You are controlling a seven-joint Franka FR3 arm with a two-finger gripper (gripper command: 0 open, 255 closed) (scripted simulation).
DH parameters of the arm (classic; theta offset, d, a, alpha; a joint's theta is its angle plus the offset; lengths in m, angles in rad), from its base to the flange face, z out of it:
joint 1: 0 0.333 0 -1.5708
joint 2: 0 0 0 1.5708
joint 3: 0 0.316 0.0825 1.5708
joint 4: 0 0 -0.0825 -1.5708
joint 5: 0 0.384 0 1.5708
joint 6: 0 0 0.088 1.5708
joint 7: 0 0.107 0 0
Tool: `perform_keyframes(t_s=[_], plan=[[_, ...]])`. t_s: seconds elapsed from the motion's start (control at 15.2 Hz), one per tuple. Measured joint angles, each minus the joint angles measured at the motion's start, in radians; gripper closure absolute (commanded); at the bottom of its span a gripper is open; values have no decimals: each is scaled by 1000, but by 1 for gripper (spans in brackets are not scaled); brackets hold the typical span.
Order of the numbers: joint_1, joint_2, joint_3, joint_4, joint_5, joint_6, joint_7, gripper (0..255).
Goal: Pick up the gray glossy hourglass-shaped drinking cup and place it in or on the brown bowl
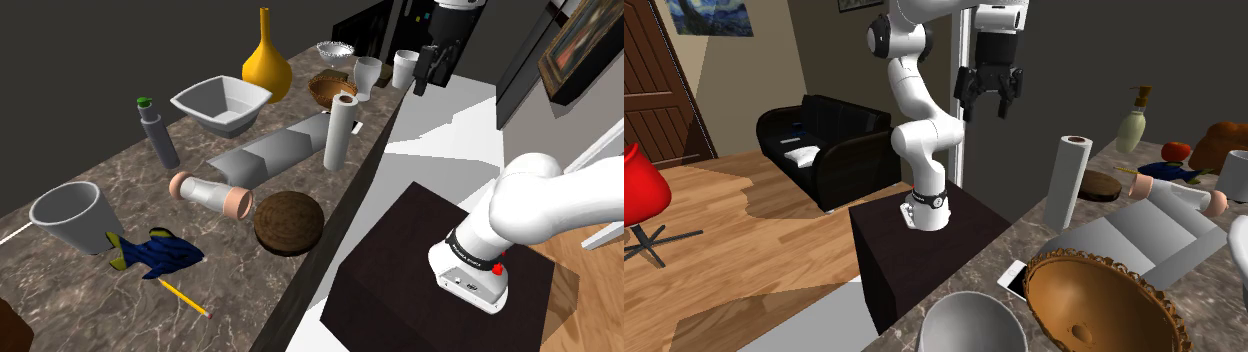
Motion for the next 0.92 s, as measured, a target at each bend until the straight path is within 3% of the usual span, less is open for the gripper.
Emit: perform_keyframes(t_s=[0.33,0.92], plan=[[-12,85,-45,26,-17,75,-32,0],[-34,350,-161,155,-12,255,-122,0]])
